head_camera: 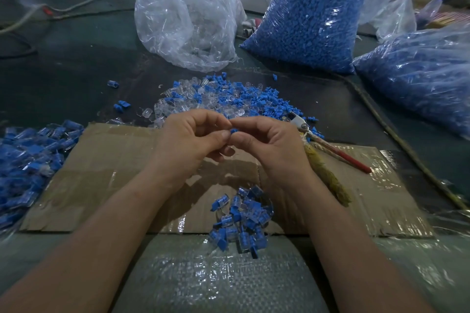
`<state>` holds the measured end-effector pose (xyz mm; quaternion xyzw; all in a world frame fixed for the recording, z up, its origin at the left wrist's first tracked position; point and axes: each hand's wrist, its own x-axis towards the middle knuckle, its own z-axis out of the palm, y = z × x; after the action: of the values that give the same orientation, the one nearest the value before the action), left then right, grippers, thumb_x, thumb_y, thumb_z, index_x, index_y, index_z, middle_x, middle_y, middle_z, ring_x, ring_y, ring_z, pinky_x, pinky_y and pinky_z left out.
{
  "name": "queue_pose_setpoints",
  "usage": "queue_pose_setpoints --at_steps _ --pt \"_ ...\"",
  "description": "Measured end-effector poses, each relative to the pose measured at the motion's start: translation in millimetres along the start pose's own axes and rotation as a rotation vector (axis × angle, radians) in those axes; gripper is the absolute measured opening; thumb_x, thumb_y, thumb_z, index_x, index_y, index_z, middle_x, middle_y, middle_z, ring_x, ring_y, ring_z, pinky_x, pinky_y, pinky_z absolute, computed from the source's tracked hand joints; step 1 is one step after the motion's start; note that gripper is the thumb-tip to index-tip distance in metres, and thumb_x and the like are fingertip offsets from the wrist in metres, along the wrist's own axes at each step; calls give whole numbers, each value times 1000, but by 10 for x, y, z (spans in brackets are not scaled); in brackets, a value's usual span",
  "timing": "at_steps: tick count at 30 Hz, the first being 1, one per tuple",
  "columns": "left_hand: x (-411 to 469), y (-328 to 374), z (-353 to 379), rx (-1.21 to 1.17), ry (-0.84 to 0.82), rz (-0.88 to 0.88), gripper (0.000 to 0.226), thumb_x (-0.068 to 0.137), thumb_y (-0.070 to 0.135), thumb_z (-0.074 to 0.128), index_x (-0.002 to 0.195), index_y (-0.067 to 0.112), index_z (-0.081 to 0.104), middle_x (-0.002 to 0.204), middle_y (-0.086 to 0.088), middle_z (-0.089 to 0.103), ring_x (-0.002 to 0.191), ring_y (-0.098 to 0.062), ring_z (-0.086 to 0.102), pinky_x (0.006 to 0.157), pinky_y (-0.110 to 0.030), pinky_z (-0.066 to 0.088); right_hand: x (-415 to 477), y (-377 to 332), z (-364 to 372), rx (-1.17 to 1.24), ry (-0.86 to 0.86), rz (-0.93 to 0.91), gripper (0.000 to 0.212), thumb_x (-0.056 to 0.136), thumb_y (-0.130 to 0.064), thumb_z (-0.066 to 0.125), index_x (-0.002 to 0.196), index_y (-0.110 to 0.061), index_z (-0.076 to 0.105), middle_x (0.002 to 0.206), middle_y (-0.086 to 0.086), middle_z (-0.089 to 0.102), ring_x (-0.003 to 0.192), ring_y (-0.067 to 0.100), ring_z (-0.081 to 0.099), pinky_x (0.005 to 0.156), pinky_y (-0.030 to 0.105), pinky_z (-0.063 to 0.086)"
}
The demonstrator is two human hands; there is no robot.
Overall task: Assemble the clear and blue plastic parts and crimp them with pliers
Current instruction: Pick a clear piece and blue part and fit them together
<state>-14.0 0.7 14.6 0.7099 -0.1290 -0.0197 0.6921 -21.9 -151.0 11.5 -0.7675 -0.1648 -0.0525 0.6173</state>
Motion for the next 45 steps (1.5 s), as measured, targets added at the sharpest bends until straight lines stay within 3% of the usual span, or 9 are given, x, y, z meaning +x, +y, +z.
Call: queue_pose_setpoints --at_steps 4,10,16,21,25,29,34,45 --pt "10 -14 -6 -53 26 -55 10 73 0 67 75 8 62 58 -3 67 49 -12 64 47 -17 51 -4 9 0 45 -28 10 26 65 -31 67 90 -27 67 80 -16 71 82 4 67 71 14 51" --pt "32 -25 -49 -189 2 -160 6 70 0 65 70 6 62 55 -7 65 42 -13 59 39 -17 45 -21 32 -10 19 -40 -100 34 73 2 68 92 -26 67 84 -15 71 83 6 68 74 16 51" --pt "29 -14 -44 -202 -24 -173 5 55 11 67 59 13 65 53 -7 64 41 -14 59 37 -16 43 -26 23 -10 -56 -11 -145 28 72 -3 69 89 -26 67 79 -15 69 80 5 67 73 18 52" --pt "28 -2 -48 -287 -73 -171 13 60 11 65 72 6 64 59 -9 67 48 -15 63 42 -18 48 -29 23 -22 -1 53 -165 28 70 1 70 87 -22 67 74 -13 69 76 5 67 70 16 52" --pt "33 8 -42 -341 -96 -175 14 63 9 58 76 3 63 60 -11 66 50 -18 64 44 -19 50 -36 13 -39 -18 69 -185 26 69 -6 70 88 -24 67 73 -17 68 75 2 67 70 15 51" --pt "31 12 -38 -339 -102 -177 15 63 8 57 76 3 62 61 -12 66 51 -18 65 45 -19 50 -33 36 -48 -67 78 -201 31 72 -1 71 87 -27 66 72 -22 67 75 -2 66 69 13 51" --pt "30 14 -41 -342 -108 -183 14 63 7 58 75 3 62 60 -12 66 50 -18 65 45 -19 51 -35 49 -63 -86 69 -198 29 72 -5 71 87 -30 66 74 -21 68 76 1 67 70 14 51" --pt "39 -21 -42 -179 -59 -181 15 57 11 66 70 5 62 59 -10 67 49 -16 65 45 -19 51 -33 73 -56 -164 9 -189 34 74 0 70 102 -18 63 88 -16 66 84 1 66 76 17 53"
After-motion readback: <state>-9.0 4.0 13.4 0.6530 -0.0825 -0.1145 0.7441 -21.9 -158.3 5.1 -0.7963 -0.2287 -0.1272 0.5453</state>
